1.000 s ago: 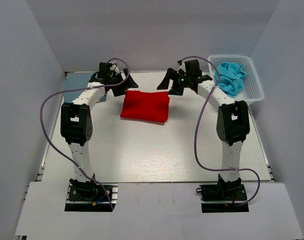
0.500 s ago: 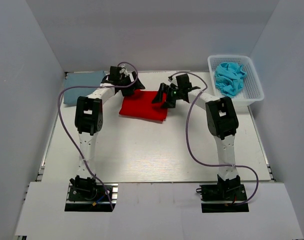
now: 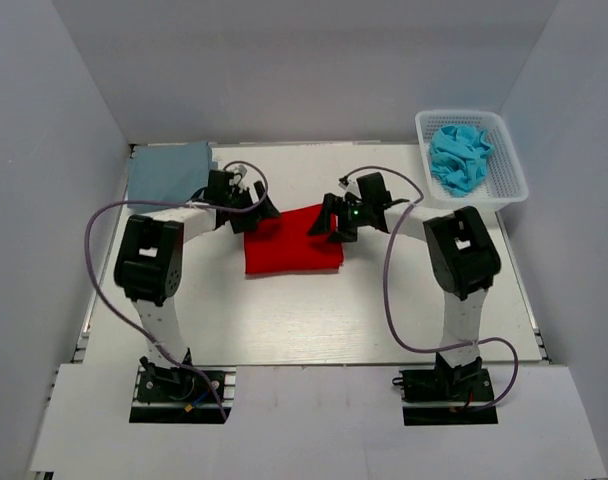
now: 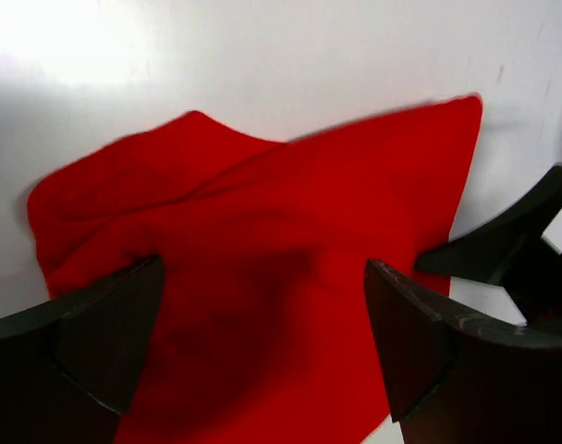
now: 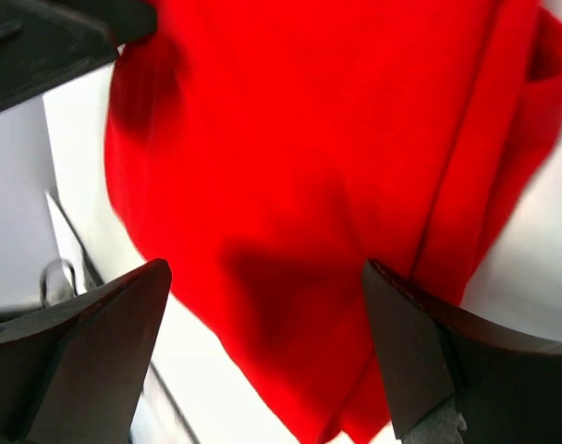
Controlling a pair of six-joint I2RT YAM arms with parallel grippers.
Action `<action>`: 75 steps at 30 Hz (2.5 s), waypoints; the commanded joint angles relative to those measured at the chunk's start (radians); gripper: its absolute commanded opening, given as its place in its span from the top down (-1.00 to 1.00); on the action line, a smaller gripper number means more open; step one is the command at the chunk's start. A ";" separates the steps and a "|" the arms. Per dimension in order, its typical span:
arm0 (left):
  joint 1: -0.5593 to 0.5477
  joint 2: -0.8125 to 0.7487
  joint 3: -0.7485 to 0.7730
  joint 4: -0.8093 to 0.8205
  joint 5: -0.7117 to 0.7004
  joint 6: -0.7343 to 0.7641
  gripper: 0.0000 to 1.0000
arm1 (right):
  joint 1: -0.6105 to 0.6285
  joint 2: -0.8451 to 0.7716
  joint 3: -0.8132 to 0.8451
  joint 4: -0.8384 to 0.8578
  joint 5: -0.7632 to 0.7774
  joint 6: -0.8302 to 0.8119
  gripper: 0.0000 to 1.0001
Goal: Fold and stack the t-shirts
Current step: Fold the long partially folded tshirt into a neat square, then put the neatly folded tshirt into the corner of the board with the left arm
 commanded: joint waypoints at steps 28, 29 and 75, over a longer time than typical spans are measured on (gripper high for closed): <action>-0.277 -0.539 -0.501 -0.403 -0.332 -0.194 -1.00 | 0.103 -0.837 -0.450 -0.226 0.365 -0.001 -0.81; -0.277 -0.525 -0.501 -0.403 -0.352 -0.194 -1.00 | 0.103 -0.843 -0.450 -0.226 0.365 -0.001 -0.81; -0.227 -0.275 0.248 -0.308 -0.829 0.625 1.00 | 0.100 -0.963 -0.455 -0.275 0.474 -0.028 -0.81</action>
